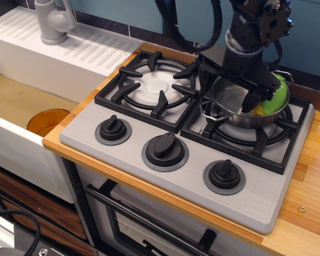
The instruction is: Put corncob in pot or pan an put pot or pan on stove
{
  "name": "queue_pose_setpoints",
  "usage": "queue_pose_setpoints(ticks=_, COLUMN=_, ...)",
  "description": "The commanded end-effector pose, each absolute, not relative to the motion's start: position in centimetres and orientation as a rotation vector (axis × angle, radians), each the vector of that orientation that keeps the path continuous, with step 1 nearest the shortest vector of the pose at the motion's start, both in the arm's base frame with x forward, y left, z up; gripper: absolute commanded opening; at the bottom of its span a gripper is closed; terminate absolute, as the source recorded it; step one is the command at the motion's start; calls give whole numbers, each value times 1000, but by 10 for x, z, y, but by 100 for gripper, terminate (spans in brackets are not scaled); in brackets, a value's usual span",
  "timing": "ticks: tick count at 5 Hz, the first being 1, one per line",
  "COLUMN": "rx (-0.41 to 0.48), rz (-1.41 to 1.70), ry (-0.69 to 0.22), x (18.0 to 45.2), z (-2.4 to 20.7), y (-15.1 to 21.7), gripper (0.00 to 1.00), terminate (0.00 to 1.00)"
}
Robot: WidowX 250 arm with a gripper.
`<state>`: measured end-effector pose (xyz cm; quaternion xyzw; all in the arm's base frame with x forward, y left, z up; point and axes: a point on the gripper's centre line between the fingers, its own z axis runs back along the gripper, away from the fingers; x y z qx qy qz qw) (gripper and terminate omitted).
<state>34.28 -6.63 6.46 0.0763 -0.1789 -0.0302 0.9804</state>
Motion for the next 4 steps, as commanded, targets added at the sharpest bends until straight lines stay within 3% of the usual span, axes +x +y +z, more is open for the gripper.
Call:
queue_pose_setpoints(ticks=1, rx=139, rz=-76, ry=-401, x=358, z=83, y=-70, gripper=100, terminate=0)
queue_pose_setpoints(ticks=2, rx=140, rz=-97, ry=-392, x=364, z=89, y=-57, gripper=100, terminate=0)
queue_pose_setpoints(ticks=4, rx=133, rz=-102, ry=-436, x=373, z=76, y=-52, gripper=100, terminate=0)
